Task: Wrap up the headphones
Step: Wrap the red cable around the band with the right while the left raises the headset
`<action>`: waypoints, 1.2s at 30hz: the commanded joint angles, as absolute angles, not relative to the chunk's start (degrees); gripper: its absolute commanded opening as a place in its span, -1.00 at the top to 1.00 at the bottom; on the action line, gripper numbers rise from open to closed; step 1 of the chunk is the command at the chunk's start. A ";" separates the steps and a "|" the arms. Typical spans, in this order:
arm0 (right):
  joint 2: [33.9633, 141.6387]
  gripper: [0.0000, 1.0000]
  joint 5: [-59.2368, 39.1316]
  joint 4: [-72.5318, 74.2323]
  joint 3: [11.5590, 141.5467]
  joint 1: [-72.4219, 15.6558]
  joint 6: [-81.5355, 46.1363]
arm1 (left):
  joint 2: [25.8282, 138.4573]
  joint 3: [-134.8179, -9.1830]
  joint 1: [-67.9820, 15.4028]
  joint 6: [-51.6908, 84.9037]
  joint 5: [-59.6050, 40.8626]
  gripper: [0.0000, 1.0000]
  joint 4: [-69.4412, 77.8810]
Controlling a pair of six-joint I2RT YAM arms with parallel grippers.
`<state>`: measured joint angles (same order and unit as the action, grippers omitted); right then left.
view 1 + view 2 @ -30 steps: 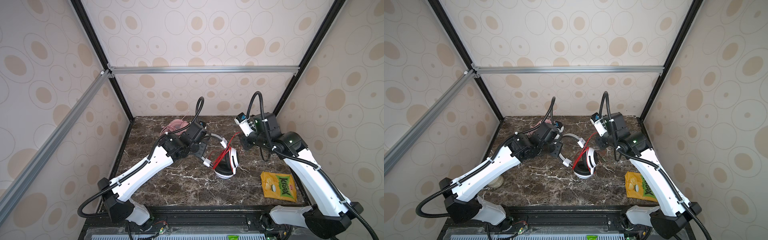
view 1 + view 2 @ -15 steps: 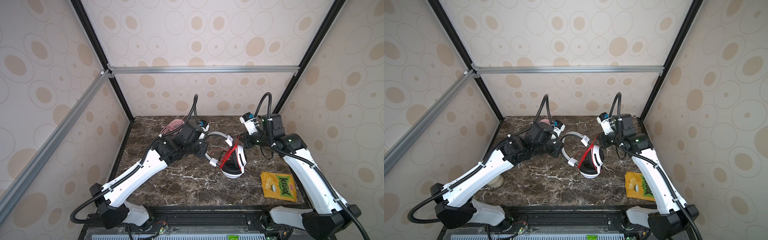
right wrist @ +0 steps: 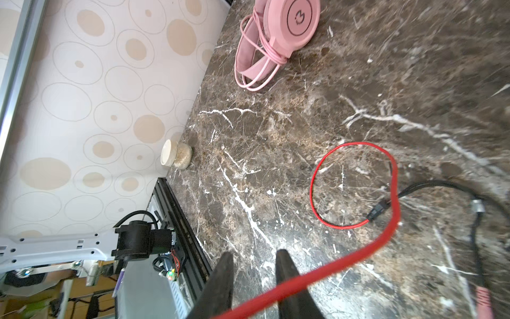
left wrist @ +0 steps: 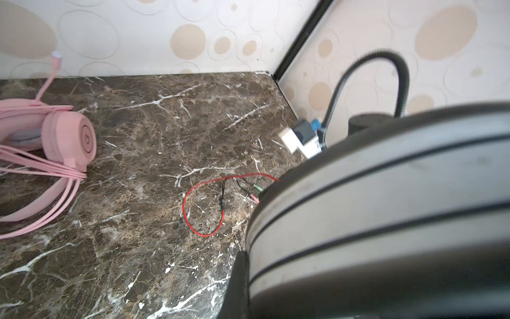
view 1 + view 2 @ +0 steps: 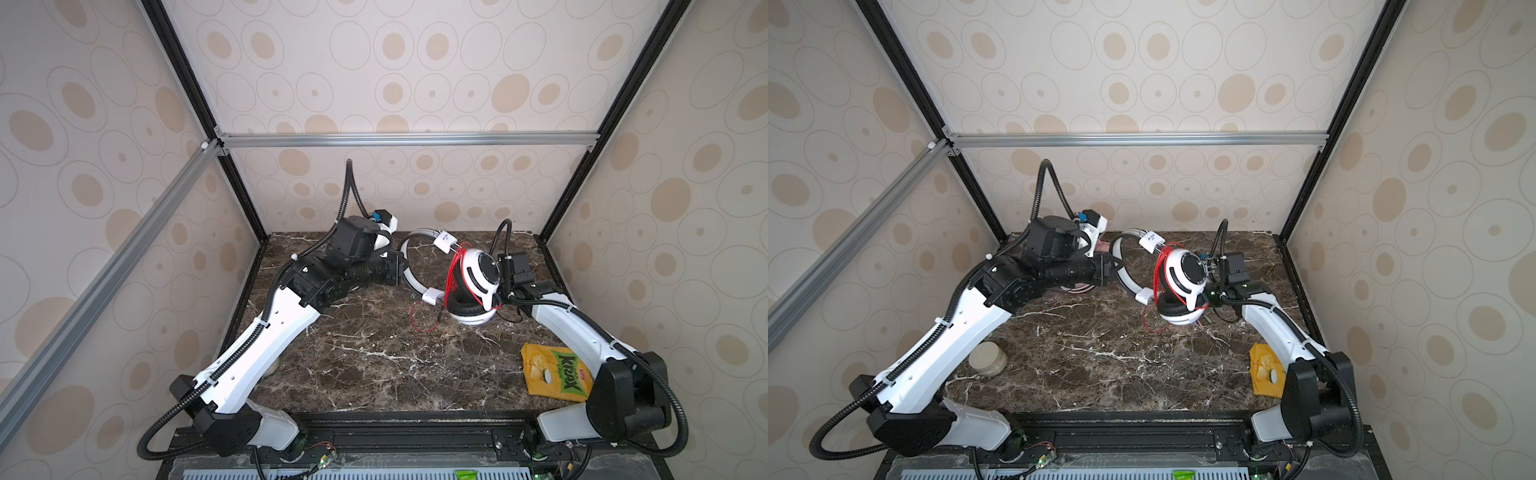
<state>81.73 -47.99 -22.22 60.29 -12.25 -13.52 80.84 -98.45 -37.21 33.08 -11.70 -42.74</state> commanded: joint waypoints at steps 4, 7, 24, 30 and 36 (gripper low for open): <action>78.48 0.30 -48.22 -23.28 55.75 -11.99 -14.62 | 78.87 -106.21 -31.72 45.74 -5.74 1.00 -41.16; 77.28 0.24 -45.93 -23.05 53.91 -12.02 -15.11 | 80.04 -111.52 -31.15 45.55 0.37 1.00 -45.12; 85.76 0.09 -33.96 -15.81 56.41 -23.69 -19.54 | 77.60 -111.97 -30.62 44.85 6.33 1.00 -46.68; 94.11 0.05 -34.18 -5.92 58.36 -28.90 -19.77 | 77.72 -112.50 -30.64 44.56 6.67 1.00 -47.44; 103.85 0.11 -27.47 -2.22 63.60 -30.74 -21.16 | 77.61 -112.24 -30.57 44.25 6.94 1.00 -47.70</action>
